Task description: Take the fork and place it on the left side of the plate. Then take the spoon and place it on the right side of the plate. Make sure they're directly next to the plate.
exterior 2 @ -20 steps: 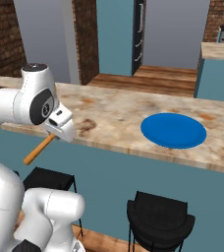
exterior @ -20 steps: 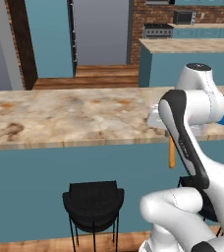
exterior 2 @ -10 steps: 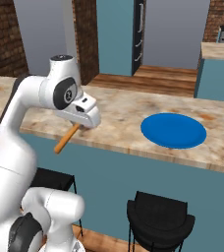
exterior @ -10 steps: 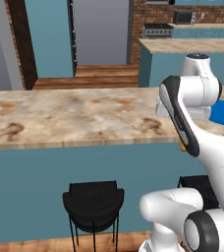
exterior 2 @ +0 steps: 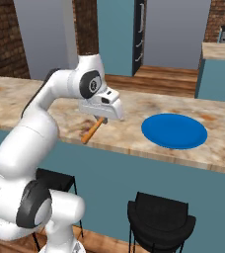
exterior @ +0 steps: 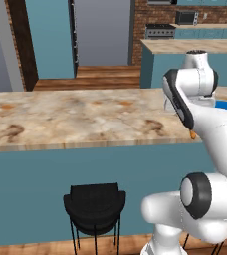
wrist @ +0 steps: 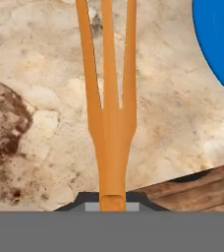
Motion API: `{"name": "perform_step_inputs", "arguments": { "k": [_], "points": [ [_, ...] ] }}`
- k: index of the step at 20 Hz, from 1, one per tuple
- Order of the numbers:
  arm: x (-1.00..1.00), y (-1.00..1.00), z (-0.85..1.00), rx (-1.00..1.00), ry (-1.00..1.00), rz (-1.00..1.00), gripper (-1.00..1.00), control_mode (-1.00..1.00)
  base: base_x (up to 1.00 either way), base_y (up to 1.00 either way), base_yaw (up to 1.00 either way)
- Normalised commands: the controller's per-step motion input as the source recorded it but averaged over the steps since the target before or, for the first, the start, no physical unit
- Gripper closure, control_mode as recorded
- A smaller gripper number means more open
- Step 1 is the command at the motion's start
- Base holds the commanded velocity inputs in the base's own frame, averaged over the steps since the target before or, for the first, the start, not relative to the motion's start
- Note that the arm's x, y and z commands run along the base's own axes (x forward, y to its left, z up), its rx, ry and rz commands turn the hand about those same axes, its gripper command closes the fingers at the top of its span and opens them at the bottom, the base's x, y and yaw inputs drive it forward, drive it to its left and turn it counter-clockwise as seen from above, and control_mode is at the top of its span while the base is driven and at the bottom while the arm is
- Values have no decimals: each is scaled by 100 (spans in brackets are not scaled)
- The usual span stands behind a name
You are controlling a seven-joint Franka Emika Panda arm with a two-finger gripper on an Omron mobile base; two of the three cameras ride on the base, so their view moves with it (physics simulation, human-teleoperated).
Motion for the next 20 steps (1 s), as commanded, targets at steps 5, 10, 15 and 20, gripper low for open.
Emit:
{"name": "perform_step_inputs", "arguments": {
  "k": [5, 10, 15, 20],
  "points": [
    [67, -63, -46, -4, 2, 0, 100, -100, 0, 0, 0],
    [82, -39, -42, -1, 3, 0, 100, -100, 0, 0, 0],
    [85, -42, -15, -1, 7, 0, 100, -100, 0, 0, 0],
    [75, -31, -8, 0, 9, 0, 100, -100, 0, 0, 0]
  ]
}}
